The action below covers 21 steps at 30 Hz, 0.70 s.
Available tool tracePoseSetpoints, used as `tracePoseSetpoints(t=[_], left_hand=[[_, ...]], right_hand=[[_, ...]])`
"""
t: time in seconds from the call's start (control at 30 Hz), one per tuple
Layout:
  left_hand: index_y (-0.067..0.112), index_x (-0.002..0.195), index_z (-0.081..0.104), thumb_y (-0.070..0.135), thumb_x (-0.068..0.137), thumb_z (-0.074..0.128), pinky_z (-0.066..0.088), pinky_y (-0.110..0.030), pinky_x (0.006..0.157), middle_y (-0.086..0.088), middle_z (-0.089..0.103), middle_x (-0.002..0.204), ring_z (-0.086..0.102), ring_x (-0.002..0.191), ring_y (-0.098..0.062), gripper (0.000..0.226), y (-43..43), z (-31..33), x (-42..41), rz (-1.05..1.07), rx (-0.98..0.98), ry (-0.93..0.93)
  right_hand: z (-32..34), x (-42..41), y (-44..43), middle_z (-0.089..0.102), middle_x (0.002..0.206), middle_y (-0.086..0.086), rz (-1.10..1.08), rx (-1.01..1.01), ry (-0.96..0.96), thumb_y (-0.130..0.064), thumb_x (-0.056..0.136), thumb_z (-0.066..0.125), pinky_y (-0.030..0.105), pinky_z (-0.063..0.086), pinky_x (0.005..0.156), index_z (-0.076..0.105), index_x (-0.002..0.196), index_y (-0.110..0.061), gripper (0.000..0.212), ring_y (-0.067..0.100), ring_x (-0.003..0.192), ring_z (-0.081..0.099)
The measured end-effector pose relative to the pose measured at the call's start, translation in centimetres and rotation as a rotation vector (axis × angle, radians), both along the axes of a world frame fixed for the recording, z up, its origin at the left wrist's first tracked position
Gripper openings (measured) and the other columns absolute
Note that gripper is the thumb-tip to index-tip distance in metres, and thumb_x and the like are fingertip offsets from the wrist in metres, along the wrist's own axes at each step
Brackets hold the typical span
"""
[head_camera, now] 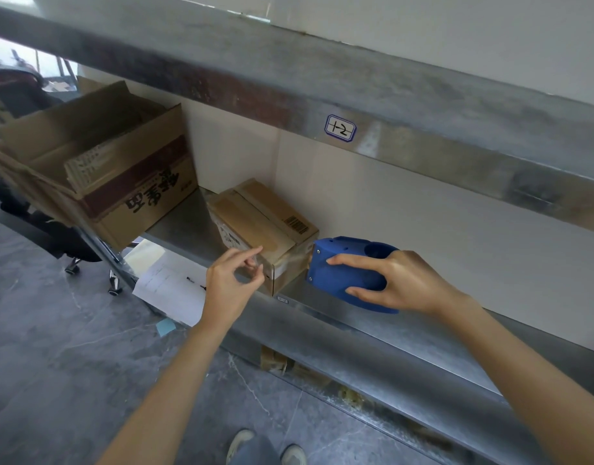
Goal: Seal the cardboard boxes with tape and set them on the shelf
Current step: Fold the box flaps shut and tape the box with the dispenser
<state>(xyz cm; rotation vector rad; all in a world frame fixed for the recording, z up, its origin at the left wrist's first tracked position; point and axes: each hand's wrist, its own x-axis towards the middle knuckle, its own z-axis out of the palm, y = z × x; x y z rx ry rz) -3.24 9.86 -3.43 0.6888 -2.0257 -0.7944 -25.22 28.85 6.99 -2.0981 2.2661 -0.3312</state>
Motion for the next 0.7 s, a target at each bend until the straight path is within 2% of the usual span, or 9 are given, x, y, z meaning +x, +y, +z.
tracePoseSetpoints(t=[0.07, 0.17, 0.27, 0.37, 0.47, 0.57, 0.6, 0.7], left_hand=[[0.005, 0.114, 0.073, -0.007, 0.076, 0.078, 0.053, -0.015, 0.078, 0.001, 0.064, 0.087, 0.059, 0.080, -0.001, 0.040, 0.0, -0.6, -0.4, 0.022, -0.013, 0.025], [0.007, 0.111, 0.073, -0.005, 0.075, 0.079, 0.059, -0.038, 0.078, 0.003, 0.065, 0.091, 0.061, 0.081, -0.005, 0.038, 0.3, -1.4, -1.0, 0.072, -0.008, 0.066], [0.009, 0.108, 0.072, -0.004, 0.074, 0.079, 0.056, -0.049, 0.079, 0.006, 0.063, 0.092, 0.062, 0.080, -0.007, 0.038, 0.5, -1.8, -1.4, 0.104, -0.022, 0.078], [0.018, 0.105, 0.073, 0.017, 0.074, 0.078, 0.044, -0.044, 0.086, 0.005, 0.061, 0.103, 0.060, 0.076, -0.009, 0.031, 0.4, -2.3, -1.6, 0.224, -0.086, -0.009], [0.023, 0.100, 0.074, 0.034, 0.075, 0.069, 0.037, -0.040, 0.088, 0.001, 0.059, 0.117, 0.059, 0.095, -0.015, 0.027, 0.1, -2.2, -1.7, 0.299, -0.142, -0.053], [0.019, 0.096, 0.071, 0.029, 0.078, 0.067, 0.031, -0.045, 0.109, 0.000, 0.061, 0.131, 0.050, 0.131, -0.022, 0.021, -0.4, -2.3, -1.5, 0.203, -0.186, -0.027], [0.018, 0.097, 0.069, 0.025, 0.080, 0.068, 0.025, -0.047, 0.116, 0.000, 0.062, 0.132, 0.046, 0.137, -0.023, 0.018, -0.6, -2.3, -1.4, 0.160, -0.183, -0.023], [0.015, 0.096, 0.062, 0.013, 0.079, 0.071, 0.022, -0.050, 0.121, -0.004, 0.068, 0.124, 0.052, 0.133, -0.023, 0.020, -0.8, -2.1, -1.6, 0.141, -0.152, -0.067]], right_hand=[[-0.3, 0.0, -0.1, 0.026, 0.050, -0.011, -0.012, 0.003, -0.002, -0.052, 0.086, 0.050, 0.020, 0.033, 0.046, 0.042, 0.137, -0.054, 0.052, 0.011, 0.041, 0.026], [-0.5, 0.1, -0.2, 0.030, 0.051, -0.012, -0.008, -0.003, -0.005, -0.051, 0.086, 0.051, 0.023, 0.040, 0.043, 0.044, 0.137, -0.053, 0.051, 0.012, 0.041, 0.028], [-0.6, 0.2, -0.1, 0.021, 0.049, -0.014, 0.014, -0.022, -0.005, -0.046, 0.086, 0.059, 0.023, 0.040, 0.041, 0.048, 0.136, -0.049, 0.051, 0.011, 0.041, 0.026], [-0.5, 0.3, 0.0, 0.015, 0.048, -0.015, 0.015, -0.031, 0.002, -0.047, 0.087, 0.056, 0.022, 0.038, 0.039, 0.047, 0.137, -0.049, 0.051, 0.010, 0.040, 0.025], [-0.6, 0.3, -0.2, 0.020, 0.050, -0.014, 0.004, -0.023, 0.000, -0.049, 0.087, 0.051, 0.024, 0.040, 0.039, 0.044, 0.138, -0.050, 0.051, 0.010, 0.039, 0.027], [-0.7, 0.3, -0.2, 0.025, 0.051, -0.015, 0.001, -0.023, 0.007, -0.047, 0.087, 0.055, 0.024, 0.042, 0.039, 0.043, 0.138, -0.050, 0.053, 0.009, 0.039, 0.029], [-0.7, 0.3, -0.2, 0.027, 0.052, -0.014, 0.000, -0.024, 0.005, -0.045, 0.087, 0.059, 0.024, 0.042, 0.039, 0.044, 0.138, -0.050, 0.054, 0.009, 0.039, 0.028], [-0.8, 0.2, -0.4, 0.024, 0.051, -0.013, -0.010, -0.022, 0.002, -0.043, 0.086, 0.063, 0.024, 0.040, 0.040, 0.049, 0.138, -0.047, 0.054, 0.010, 0.039, 0.025]])
